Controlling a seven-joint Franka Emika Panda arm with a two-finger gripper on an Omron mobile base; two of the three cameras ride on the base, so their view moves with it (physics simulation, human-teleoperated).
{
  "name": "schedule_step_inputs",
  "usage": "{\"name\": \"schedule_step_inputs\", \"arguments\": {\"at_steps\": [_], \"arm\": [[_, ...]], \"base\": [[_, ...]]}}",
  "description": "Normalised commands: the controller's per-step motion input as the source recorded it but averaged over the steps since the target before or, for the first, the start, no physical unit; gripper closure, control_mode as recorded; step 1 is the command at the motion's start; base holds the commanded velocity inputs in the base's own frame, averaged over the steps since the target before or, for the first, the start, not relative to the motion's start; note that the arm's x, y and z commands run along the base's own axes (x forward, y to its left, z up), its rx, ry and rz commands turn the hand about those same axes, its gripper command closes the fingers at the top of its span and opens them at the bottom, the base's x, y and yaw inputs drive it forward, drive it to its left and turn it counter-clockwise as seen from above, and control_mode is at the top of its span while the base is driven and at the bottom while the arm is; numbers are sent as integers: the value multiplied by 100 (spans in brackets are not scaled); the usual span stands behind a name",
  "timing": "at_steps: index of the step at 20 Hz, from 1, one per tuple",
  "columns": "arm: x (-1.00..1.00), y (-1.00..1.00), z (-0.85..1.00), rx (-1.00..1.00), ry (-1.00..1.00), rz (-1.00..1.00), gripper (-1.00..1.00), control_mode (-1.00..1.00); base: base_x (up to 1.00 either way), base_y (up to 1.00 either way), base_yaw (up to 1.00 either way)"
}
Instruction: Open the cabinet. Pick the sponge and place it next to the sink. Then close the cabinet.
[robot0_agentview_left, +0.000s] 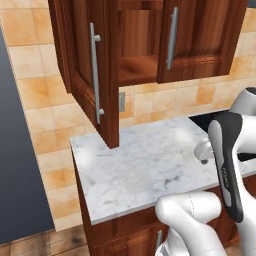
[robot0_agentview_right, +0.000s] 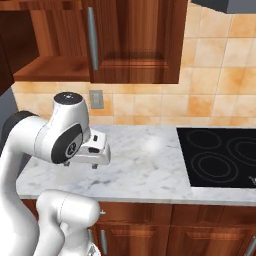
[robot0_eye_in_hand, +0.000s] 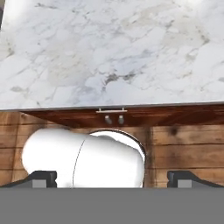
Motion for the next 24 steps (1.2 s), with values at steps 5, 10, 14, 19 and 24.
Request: {"name": "schedule_step_inputs", "arguments": {"at_steps": [5, 10, 14, 19, 24], "arm": [[-67, 29, 69, -3, -7, 0, -100, -100], [-12, 69, 88, -1, -36, -10, -100, -100], [0, 36, 50, 7, -60, -19, -100, -100], [-37, 16, 39, 6, -46, -10, -100, -100], [-61, 13, 52, 2, -42, 0, -100, -100]], "base": [[0, 0, 0], [0, 0, 0], [0, 0, 0], [0, 0, 0], [0, 0, 0]]}}
